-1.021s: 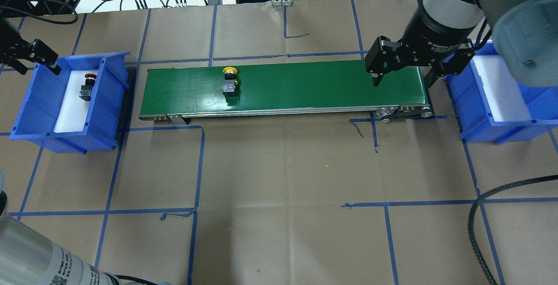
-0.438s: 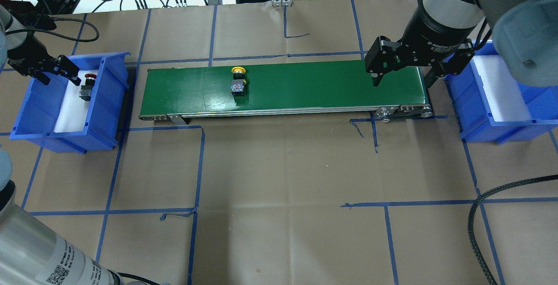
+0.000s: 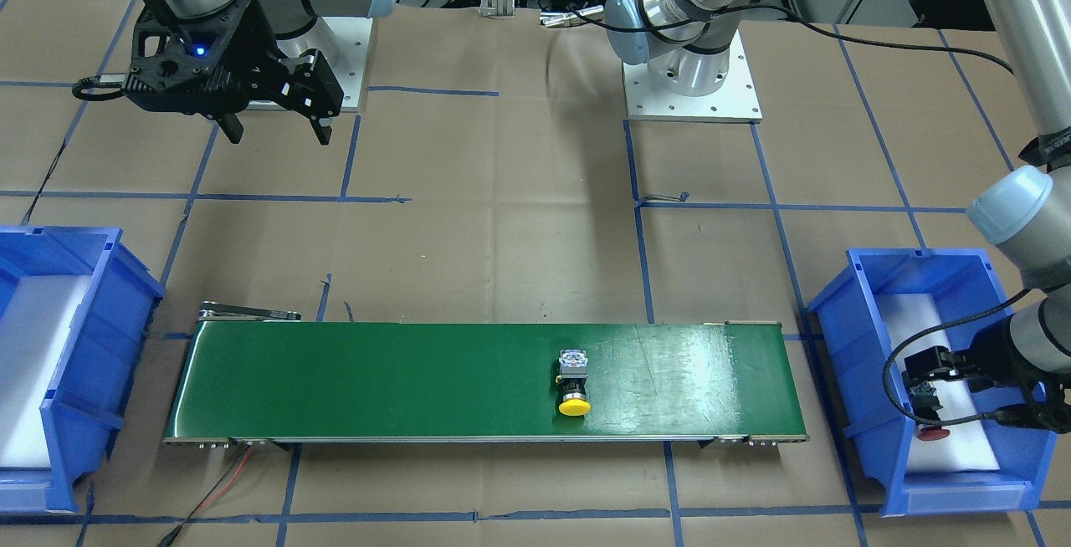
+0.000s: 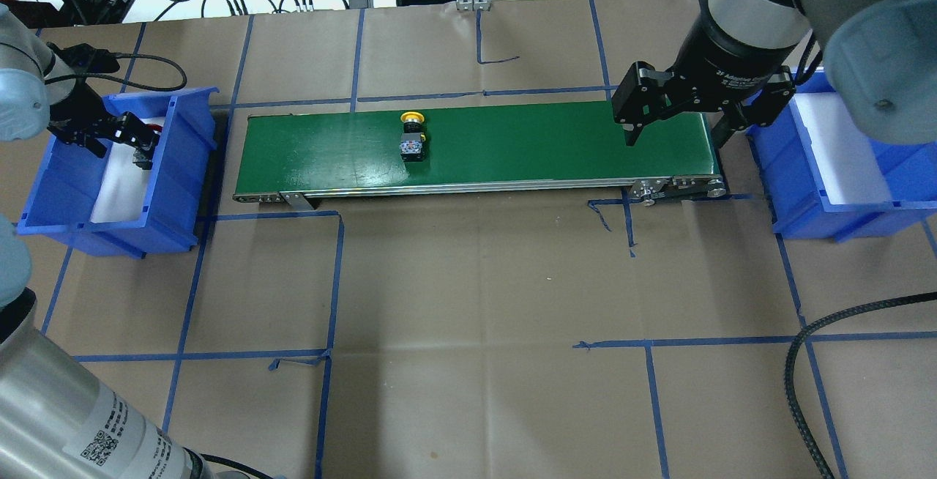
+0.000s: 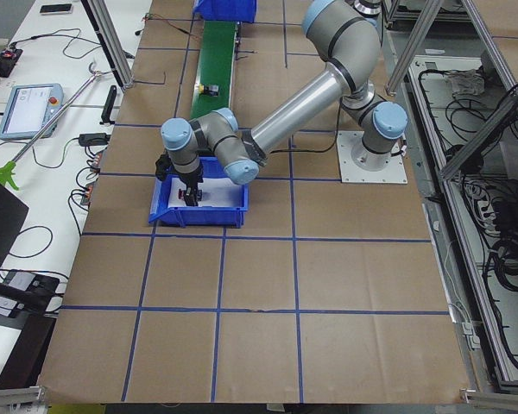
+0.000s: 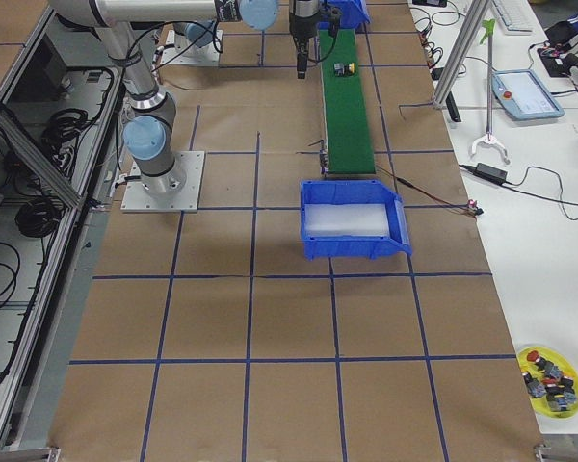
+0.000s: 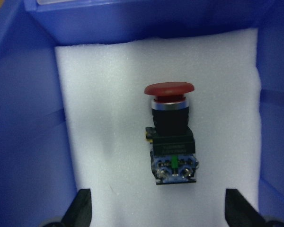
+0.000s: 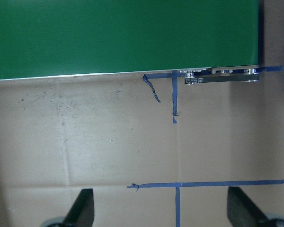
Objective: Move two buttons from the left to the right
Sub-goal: 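Grasp the red-capped button with the left gripper and lift it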
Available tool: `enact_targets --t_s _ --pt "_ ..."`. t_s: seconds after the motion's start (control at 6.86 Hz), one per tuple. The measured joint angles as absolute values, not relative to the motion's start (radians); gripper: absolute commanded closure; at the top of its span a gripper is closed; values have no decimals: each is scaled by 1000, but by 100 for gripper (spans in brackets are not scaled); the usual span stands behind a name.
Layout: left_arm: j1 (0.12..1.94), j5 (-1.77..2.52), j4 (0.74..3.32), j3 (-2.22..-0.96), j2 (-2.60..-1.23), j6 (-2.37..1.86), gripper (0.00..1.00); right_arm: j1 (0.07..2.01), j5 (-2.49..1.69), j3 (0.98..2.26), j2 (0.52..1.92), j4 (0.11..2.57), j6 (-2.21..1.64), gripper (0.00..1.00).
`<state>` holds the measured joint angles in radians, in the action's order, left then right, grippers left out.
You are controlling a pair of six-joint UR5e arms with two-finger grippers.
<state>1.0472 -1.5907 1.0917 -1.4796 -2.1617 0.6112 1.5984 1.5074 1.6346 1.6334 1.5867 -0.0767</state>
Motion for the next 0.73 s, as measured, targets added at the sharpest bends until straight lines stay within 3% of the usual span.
enact_targets --t_s 0.15,0.29,0.58,0.73 --pt "1053 -1591 1072 -1480 -2176 610 1 1598 1508 1635 1633 1586 -75 0" --pt "1058 -1591 1053 -1478 -2188 608 18 1598 1508 1636 1632 1585 -75 0" --pt "1062 -1591 1038 -1473 -2196 606 68 1598 1508 1637 1632 1585 -74 0" --pt "1063 -1591 1035 -1470 -2196 605 85 1598 1507 1638 1632 1585 -74 0"
